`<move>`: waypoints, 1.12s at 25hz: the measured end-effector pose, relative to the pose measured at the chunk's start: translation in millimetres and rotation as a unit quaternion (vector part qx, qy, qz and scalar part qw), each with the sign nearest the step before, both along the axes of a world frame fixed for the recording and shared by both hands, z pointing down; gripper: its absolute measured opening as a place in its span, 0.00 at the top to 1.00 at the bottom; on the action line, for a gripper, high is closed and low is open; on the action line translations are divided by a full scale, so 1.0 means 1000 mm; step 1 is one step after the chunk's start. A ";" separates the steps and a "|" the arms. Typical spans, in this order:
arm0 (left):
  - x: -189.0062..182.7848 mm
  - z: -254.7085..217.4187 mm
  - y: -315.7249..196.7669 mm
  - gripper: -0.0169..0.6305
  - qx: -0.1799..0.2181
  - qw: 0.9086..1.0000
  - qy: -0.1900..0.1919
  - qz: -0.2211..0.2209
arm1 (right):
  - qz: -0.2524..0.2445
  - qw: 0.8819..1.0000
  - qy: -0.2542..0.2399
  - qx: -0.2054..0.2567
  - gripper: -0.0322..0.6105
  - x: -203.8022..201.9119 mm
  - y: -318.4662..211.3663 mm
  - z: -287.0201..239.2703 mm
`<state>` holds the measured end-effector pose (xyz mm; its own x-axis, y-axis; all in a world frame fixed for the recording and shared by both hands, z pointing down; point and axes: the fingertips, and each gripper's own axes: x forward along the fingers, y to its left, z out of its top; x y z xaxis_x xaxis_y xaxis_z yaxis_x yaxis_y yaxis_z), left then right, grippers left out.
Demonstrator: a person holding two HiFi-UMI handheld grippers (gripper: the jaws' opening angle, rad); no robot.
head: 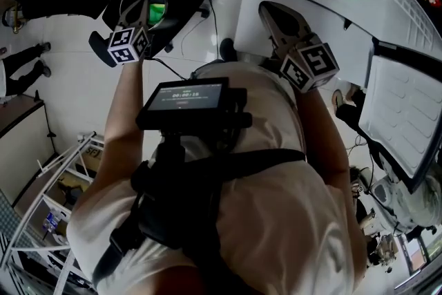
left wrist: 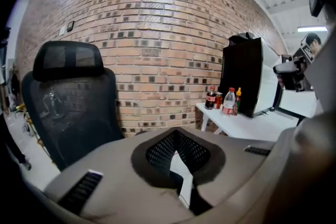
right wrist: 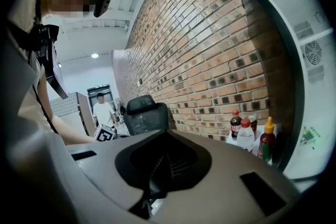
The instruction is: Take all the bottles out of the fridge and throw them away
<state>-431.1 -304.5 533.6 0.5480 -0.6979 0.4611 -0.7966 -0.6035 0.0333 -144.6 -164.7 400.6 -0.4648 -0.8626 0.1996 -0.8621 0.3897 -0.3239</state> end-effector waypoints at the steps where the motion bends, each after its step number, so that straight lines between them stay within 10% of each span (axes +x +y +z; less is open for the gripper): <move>1: 0.008 -0.005 0.000 0.97 0.003 1.000 0.012 0.006 | 0.004 1.000 -0.001 0.001 0.94 0.003 0.003 0.000; 28: 0.331 -0.137 0.111 0.97 0.050 0.953 0.118 0.274 | 0.149 0.988 -0.005 0.049 0.94 0.177 0.096 -0.032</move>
